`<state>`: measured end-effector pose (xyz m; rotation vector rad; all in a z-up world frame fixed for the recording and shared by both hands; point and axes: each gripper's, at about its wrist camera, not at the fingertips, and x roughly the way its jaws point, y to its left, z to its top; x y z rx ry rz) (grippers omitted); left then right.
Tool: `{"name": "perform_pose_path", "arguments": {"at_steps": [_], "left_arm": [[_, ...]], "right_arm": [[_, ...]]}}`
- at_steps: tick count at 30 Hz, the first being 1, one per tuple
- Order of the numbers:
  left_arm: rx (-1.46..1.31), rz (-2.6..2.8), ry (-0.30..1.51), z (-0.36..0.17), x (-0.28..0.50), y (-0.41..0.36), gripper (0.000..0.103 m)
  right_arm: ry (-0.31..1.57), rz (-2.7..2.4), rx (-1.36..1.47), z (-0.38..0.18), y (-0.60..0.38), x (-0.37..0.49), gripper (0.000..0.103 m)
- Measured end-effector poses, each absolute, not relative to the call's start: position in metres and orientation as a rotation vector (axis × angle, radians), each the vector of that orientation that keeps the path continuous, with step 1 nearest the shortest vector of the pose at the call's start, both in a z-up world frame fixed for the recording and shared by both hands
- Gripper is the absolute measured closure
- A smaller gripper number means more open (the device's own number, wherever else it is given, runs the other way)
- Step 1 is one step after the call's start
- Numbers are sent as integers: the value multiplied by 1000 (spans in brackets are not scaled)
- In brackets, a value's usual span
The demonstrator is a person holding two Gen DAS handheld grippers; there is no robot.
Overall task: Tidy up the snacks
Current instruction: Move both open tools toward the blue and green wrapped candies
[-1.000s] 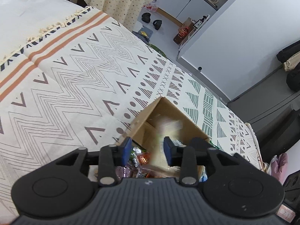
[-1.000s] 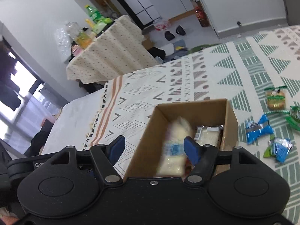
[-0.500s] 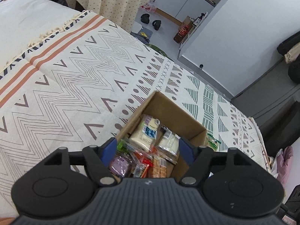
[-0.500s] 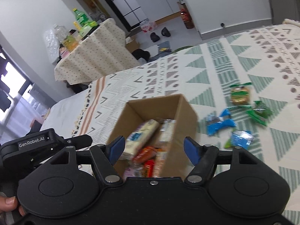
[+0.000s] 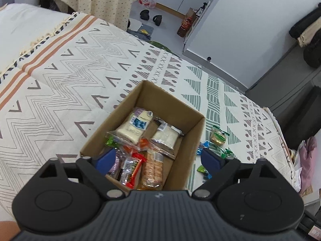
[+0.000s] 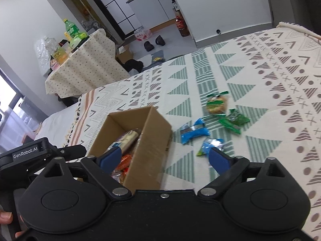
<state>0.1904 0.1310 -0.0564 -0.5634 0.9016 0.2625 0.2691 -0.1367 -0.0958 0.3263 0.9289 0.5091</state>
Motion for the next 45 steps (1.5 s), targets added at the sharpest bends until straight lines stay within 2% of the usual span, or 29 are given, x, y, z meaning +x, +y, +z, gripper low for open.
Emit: {"name": "perform_pose_path", "arguments": {"at_steps": [6,21,32,39,45], "left_arm": [[-540,220,908,-53,193,107,9],[-479,170,928,-52,202,52,9],[-391,168,920,-54,215,17,9],[-356,162,909,-58,228,-5,11],[-347,161,917,-68,240,-16,22]], "right_arm": [[920,484,332,-97,-164,271,0],[891,450,346,-108,-219,275,0],[895,413,495,-139,-253,281,1],[911,408,539,-152,-261,289,8],[932,405,582,-164,-265,299,15]]}}
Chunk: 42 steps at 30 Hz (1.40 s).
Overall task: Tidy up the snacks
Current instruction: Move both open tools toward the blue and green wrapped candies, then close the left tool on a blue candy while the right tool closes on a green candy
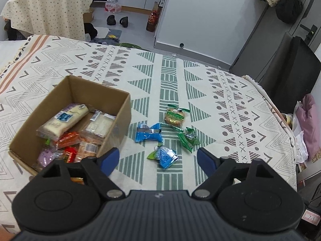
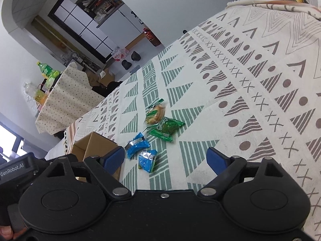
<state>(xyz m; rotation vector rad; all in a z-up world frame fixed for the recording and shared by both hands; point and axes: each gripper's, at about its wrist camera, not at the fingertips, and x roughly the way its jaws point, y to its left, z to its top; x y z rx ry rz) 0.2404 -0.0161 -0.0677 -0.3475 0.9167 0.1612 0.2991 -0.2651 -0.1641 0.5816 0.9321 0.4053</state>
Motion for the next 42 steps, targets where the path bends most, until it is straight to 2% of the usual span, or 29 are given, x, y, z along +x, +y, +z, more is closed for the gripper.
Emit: {"name": "perform_pose_path", "arguments": {"at_steps": [5,19,42], "left_arm": [[-341,152,933,-76,252,-25,35],[-332,148,980,-110,291,-40,47],[-331,324,1003,-169,348,-26,49]], "right_arm": [[943,405,626,-171,-269,309,20],[997,409,691,-198,-262,339,38],[1063,460,763,-247,-226,396,45]]}}
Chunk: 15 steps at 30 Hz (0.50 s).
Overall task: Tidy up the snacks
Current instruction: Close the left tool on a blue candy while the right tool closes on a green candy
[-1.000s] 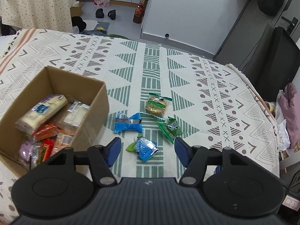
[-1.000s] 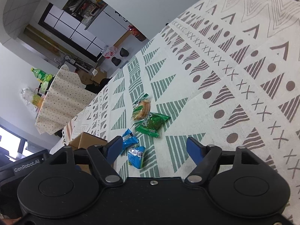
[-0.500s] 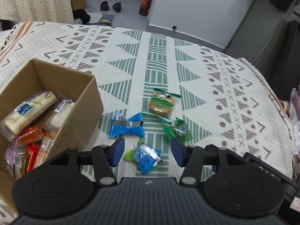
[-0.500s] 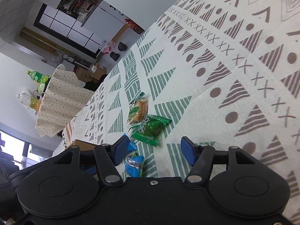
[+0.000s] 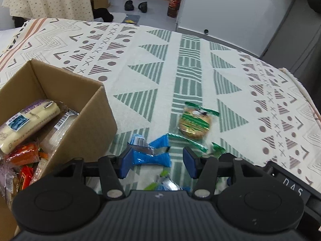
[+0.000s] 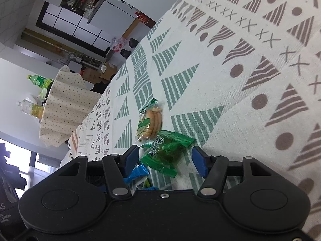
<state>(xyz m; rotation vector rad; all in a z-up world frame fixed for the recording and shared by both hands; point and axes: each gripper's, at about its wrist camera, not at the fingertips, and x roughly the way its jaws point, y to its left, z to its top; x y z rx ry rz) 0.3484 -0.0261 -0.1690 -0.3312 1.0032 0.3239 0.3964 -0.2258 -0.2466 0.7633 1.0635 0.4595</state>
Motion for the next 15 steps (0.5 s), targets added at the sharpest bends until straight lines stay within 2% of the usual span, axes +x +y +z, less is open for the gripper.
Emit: {"name": "perform_pose_path", "arguments": {"at_steps": [8,15], "left_arm": [[-330,339,1018,-185,359,-25,49],[-348,354,1031,-200,361,-22,51]], "right_arm": [[1054,460,718,-251,-215,404,50],[1068,470,646,-251,-210,407,65]]}}
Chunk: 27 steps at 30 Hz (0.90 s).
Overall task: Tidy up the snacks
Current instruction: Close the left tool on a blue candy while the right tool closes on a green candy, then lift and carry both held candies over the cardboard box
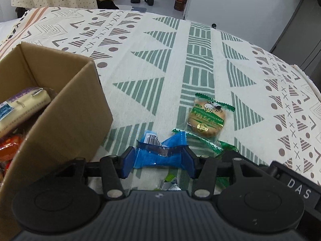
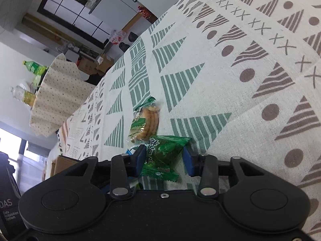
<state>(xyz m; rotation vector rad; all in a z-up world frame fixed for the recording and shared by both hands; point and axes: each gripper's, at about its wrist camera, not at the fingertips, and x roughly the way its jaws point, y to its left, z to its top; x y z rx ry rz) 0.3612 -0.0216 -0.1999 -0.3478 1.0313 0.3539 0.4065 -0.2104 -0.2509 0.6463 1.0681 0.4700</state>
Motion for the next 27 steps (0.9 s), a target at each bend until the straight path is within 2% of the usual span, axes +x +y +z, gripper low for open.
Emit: {"name": "perform_pose_path", "arguments": {"at_steps": [8,27], "left_arm": [[-351,366,1002,-198,358,-21,65],[-373,307,880,-126,317,-21,66]], "right_arm": [[1075,504,628,-244,-209,404,75],[979,522,602,-191,-208,390,76]]}}
